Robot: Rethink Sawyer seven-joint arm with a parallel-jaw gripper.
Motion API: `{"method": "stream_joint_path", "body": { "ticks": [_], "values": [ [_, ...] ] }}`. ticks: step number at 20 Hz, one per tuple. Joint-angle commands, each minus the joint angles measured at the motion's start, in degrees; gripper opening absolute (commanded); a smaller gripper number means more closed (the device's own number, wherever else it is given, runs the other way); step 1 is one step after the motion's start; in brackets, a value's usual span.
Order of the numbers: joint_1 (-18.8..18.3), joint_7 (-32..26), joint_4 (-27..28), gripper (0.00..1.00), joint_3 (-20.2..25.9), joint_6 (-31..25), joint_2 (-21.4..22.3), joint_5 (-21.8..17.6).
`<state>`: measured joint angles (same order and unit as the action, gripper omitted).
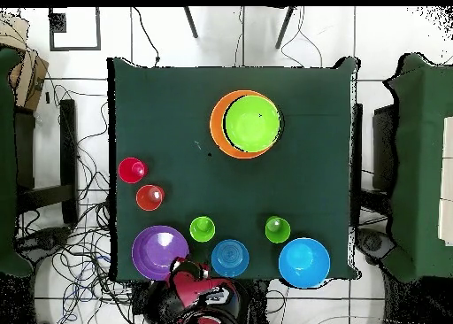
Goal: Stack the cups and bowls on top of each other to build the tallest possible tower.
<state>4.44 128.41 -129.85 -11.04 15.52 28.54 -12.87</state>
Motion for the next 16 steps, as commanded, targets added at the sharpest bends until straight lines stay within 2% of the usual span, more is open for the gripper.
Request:
{"method": "stream_joint_path", "body": {
  "ticks": [1,16],
  "values": [
    [-0.01,6.14,8.45,1.0,3.62,4.83,-3.29,1.09],
    [-1.13,5.55,10.79,1.0,3.52,6.81,-5.86,0.42]
  ]
}}
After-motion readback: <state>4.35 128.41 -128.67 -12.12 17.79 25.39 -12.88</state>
